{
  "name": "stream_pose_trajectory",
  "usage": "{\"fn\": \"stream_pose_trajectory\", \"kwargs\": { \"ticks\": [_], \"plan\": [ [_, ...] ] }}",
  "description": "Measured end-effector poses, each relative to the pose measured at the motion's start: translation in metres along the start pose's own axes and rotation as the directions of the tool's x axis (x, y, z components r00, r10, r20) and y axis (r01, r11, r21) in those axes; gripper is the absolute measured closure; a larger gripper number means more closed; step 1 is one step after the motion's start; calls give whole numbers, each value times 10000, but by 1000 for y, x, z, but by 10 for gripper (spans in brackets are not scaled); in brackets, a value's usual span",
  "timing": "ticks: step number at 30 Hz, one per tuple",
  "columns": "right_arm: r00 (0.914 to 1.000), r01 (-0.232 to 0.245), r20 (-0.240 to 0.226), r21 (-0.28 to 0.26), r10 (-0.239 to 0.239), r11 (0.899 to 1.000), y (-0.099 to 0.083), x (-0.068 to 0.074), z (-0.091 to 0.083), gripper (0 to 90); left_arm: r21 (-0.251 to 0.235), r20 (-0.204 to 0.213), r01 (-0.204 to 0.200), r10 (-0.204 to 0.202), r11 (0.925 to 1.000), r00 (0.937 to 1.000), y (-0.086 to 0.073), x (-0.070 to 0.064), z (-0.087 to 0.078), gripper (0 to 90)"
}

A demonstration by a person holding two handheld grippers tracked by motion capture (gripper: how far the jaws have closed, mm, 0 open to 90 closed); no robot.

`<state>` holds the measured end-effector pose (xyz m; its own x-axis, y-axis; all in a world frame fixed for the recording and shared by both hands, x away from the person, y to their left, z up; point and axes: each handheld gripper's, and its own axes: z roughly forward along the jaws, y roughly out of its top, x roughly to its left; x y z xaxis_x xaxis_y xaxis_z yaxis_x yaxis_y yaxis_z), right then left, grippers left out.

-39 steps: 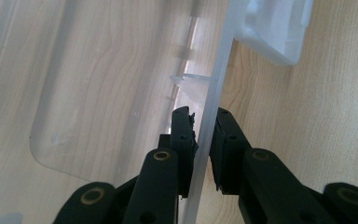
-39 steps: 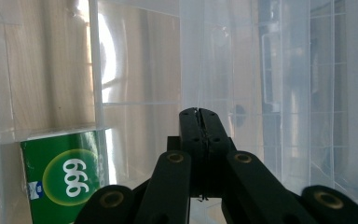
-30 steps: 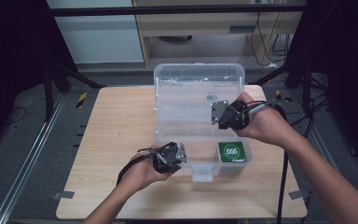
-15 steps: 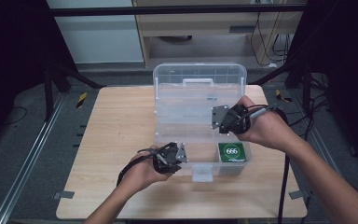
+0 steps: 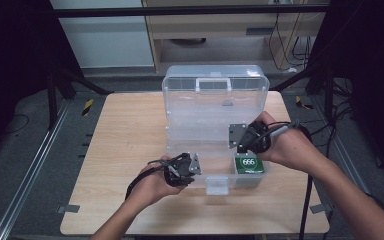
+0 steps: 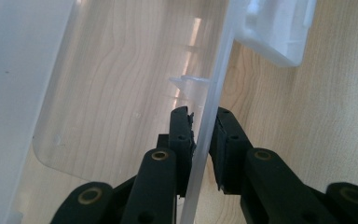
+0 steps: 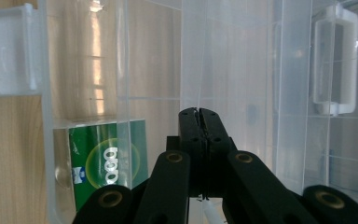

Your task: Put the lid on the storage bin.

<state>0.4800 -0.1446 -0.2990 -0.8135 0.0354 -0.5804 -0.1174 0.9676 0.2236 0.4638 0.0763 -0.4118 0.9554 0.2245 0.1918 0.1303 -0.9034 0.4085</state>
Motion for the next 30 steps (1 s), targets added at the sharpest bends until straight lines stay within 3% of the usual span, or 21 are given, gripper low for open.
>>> {"fn": "stream_pose_trajectory", "kwargs": {
  "ticks": [1,6,7,8,16,17,18,19,21,22,23,24,26,27,28,30],
  "plan": [
    [10000,-41,-16,15,41,10000,0,1,0,893,4,-46,-420,420,9991,9991,1,3,0,786],
    [10000,5,22,-28,-5,10000,0,6,-1,891,52,-125,-500,500,9987,9987,1,2,-1,783],
    [10000,5,38,14,-5,10000,0,7,-1,891,27,-67,76,-76,10000,9999,0,-2,0,783],
    [10000,-4,25,6,4,10000,-1,8,-1,891,0,-74,290,-290,9996,9996,-1,-3,0,783],
    [9999,142,71,15,-142,9999,-1,12,-2,890,-45,-192,45,-46,10000,9998,-1,-4,0,779],
    [9999,112,63,39,-112,9999,-1,13,-2,890,53,-163,-200,201,9998,9997,-1,-2,-1,779],
    [9999,91,44,39,-91,10000,-1,13,-2,890,-34,-182,181,-182,9998,9997,-1,-4,0,779],
    [10000,42,22,48,-42,10000,-1,14,-2,890,56,-153,-63,63,10000,9999,-1,-3,-1,778],
    [10000,74,-7,-11,-74,10000,-2,15,-2,890,60,-176,-137,138,9999,9998,-1,-3,-1,778],
    [10000,56,4,-1,-56,10000,-2,16,-2,890,78,-246,-646,648,9979,9976,0,1,-1,777],
    [10000,85,-45,-15,-85,10000,-2,17,-2,890,-20,-214,-17,16,10000,9998,-1,-4,0,777],
    [9999,65,-78,-7,-65,10000,-2,18,-2,890,67,-260,-647,648,9979,9976,0,1,-1,776],
    [9999,73,-69,10,-73,10000,-2,20,-3,889,-40,-303,-560,559,9984,9980,0,0,0,774],
    [9999,110,-62,-22,-110,9999,-2,20,-2,888,-70,-288,-105,103,9999,9995,-1,-4,0,772],
    [9999,110,-77,-23,-110,9999,-2,20,-2,888,-81,-407,-558,554,9984,9976,-1,-1,-1,770],
    [9998,136,-161,3,-136,9999,-2,20,-2,887,-110,-437,-562,556,9984,9975,-1,-2,-2,748]
  ]
}}
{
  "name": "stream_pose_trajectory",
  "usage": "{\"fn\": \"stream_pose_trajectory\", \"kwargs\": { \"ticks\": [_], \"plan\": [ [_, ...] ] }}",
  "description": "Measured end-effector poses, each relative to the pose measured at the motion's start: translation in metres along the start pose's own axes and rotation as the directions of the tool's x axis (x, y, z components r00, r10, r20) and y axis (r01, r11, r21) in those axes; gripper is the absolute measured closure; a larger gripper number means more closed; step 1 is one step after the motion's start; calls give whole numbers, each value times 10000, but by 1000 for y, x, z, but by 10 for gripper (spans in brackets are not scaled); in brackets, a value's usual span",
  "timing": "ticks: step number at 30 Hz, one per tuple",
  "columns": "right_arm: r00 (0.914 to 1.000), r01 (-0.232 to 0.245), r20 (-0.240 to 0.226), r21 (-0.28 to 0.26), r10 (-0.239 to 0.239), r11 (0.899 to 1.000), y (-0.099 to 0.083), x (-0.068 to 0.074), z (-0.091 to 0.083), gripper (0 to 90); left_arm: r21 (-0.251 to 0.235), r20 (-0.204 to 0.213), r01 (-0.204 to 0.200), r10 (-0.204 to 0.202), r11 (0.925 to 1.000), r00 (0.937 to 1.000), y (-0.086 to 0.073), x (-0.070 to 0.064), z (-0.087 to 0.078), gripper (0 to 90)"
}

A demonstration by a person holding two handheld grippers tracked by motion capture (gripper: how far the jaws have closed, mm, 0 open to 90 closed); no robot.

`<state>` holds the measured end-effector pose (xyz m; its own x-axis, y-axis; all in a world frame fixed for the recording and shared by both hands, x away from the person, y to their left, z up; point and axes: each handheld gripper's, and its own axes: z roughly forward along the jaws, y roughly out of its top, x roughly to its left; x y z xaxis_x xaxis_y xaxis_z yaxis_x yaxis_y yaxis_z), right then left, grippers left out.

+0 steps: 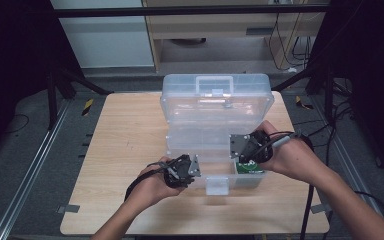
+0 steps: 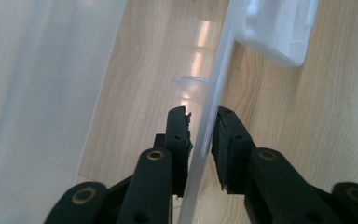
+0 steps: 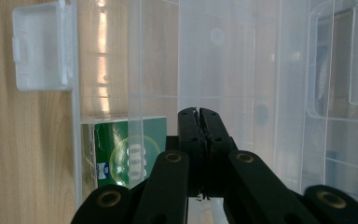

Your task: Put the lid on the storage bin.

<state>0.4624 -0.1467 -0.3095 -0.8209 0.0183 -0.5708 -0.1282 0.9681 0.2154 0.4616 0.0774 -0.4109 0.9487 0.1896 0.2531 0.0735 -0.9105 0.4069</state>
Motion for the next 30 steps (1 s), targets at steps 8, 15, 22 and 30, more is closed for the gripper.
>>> {"fn": "stream_pose_trajectory", "kwargs": {
  "ticks": [8,15,22,30],
  "plan": [
    [10000,-5,24,-80,6,10000,-1,0,0,886,-1752,70,616,-614,9826,9981,-4,-7,-34,653],
    [10000,-42,60,-86,43,10000,-1,1,0,886,-3218,239,893,-862,9426,9960,-1,-12,-84,645],
    [9999,-117,118,-70,118,9999,-2,2,0,885,-3526,-341,1867,-2120,9169,9767,-13,24,-131,786],
    [9999,-78,143,-99,80,9999,-2,3,0,885,-3599,-583,2884,-3299,8873,9422,-27,57,-133,894]
  ]
}}
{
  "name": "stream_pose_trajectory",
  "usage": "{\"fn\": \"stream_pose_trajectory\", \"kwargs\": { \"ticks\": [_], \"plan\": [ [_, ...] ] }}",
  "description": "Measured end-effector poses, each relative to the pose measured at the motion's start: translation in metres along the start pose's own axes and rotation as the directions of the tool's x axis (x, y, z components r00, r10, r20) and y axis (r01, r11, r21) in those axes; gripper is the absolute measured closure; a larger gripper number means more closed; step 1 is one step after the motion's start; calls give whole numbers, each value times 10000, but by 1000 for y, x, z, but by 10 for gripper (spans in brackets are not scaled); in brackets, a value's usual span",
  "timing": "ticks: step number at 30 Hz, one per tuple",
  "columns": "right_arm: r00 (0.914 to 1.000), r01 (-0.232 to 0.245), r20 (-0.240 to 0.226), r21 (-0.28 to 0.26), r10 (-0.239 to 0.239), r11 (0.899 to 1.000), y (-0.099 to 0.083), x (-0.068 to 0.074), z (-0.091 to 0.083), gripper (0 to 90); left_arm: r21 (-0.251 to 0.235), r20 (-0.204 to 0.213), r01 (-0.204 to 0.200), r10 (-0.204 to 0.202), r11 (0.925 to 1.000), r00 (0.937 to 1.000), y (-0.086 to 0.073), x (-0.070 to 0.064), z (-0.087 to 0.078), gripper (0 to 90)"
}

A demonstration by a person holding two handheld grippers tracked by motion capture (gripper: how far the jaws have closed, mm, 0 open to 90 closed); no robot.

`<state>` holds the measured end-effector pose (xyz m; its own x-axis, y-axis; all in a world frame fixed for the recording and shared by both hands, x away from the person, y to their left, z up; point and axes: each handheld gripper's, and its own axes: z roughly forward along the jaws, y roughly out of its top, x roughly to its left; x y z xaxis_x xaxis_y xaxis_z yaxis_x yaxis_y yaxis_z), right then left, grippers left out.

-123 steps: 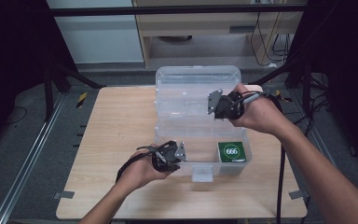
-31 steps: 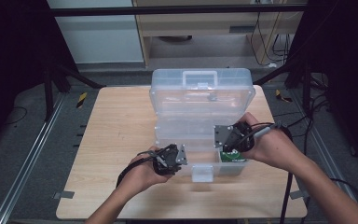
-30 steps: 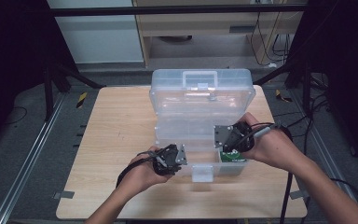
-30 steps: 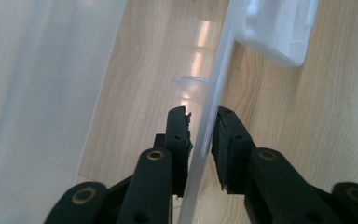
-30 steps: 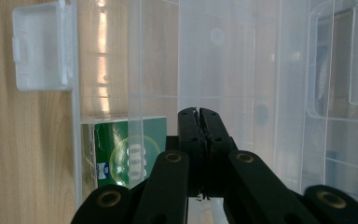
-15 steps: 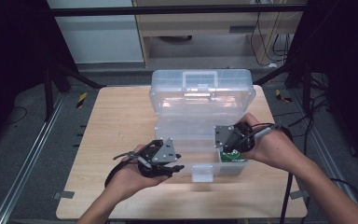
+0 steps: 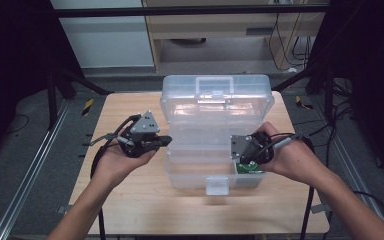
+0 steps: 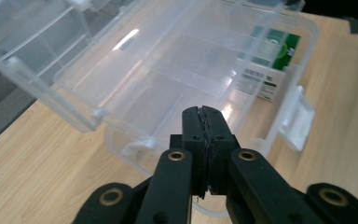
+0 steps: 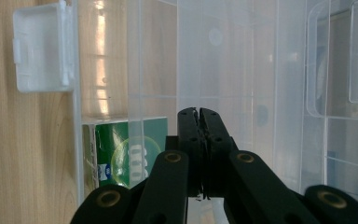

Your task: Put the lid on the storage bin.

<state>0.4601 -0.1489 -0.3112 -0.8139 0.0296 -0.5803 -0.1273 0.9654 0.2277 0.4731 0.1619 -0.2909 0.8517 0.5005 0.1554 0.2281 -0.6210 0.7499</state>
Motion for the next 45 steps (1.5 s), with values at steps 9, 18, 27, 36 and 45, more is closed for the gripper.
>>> {"fn": "stream_pose_trajectory", "kwargs": {
  "ticks": [9,18,27,36,45],
  "plan": [
    [10000,-50,6,45,50,10000,0,3,0,885,-312,17,1059,-1059,9939,9944,0,24,11,897],
    [10000,17,-23,21,-17,10000,0,8,1,884,-430,6,1504,-1505,9877,9886,-1,32,15,896],
    [9998,161,-147,146,-159,9998,1,16,2,887,-714,-122,1751,-1764,9820,9842,-1,35,14,899],
    [9998,12,-203,53,-11,10000,-2,22,1,893,-715,-90,1909,-1920,9790,9814,-5,33,14,898],
    [9980,-549,-328,-426,536,9976,-8,24,-2,889,-782,35,2077,-2081,9751,9781,-11,28,16,898]
  ]
}}
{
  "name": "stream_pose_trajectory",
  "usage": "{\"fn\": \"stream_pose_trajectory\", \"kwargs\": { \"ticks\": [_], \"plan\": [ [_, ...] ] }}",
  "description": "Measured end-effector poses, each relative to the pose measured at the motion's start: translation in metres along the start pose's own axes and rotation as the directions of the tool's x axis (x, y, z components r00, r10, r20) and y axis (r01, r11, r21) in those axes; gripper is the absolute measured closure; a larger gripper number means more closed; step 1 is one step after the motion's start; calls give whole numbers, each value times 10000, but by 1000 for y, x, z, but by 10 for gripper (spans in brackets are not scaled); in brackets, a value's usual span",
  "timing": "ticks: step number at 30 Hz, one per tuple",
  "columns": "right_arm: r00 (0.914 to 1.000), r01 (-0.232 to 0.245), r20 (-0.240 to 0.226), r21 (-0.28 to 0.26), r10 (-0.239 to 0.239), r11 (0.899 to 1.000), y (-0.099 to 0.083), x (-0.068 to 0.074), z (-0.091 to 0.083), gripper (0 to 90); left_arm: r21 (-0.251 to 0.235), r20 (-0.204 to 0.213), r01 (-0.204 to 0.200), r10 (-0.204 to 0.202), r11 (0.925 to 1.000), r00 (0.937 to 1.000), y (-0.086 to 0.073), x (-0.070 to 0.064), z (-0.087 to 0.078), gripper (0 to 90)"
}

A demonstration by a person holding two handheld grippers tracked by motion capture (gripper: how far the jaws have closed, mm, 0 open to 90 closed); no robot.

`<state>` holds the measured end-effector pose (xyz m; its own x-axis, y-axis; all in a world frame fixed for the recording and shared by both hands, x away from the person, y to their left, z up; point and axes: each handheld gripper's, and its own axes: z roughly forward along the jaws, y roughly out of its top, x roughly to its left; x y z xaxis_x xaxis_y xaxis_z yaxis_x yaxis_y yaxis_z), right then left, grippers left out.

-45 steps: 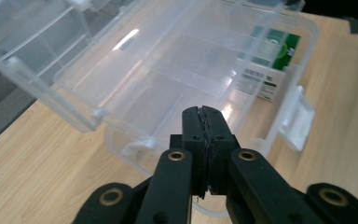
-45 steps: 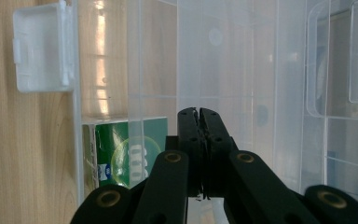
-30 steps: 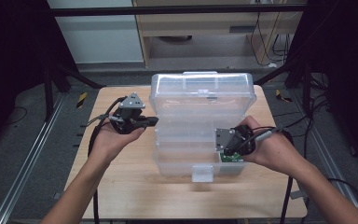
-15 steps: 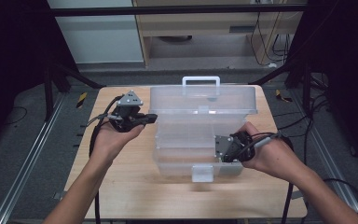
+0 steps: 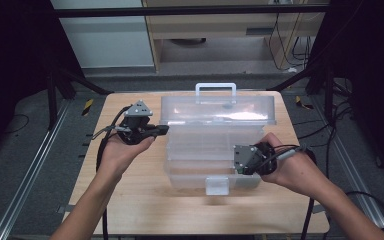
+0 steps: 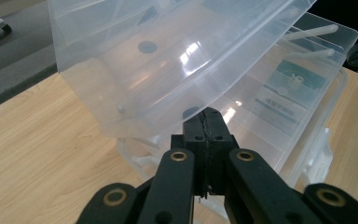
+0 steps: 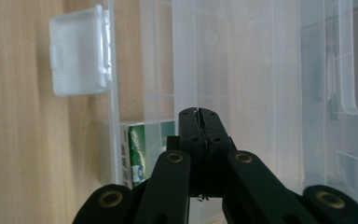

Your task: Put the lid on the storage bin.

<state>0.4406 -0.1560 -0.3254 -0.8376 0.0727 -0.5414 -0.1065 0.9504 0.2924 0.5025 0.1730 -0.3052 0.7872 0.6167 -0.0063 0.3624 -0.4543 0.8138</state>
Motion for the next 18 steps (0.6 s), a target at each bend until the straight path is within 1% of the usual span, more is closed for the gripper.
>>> {"fn": "stream_pose_trajectory", "kwargs": {
  "ticks": [1,3,9,13,18],
  "plan": [
    [9999,-106,-27,-143,105,9998,-2,2,-2,863,-40,31,-6,6,10000,10000,-2,-1,0,898],
    [9998,-189,62,-204,190,9996,-4,5,-4,852,-116,33,-24,24,9999,10000,-3,-1,0,898],
    [9982,-591,109,-423,597,9974,-14,14,-11,797,-183,43,49,-49,9998,10000,-9,-5,-2,898],
    [9942,-1033,242,-462,1045,9936,-25,20,-16,745,-146,82,110,-109,9998,9999,-15,-8,-1,898],
    [9844,-1667,486,-513,1692,9847,-38,26,-22,684,-100,109,181,-180,9998,9998,-24,-13,-1,898]
  ]
}}
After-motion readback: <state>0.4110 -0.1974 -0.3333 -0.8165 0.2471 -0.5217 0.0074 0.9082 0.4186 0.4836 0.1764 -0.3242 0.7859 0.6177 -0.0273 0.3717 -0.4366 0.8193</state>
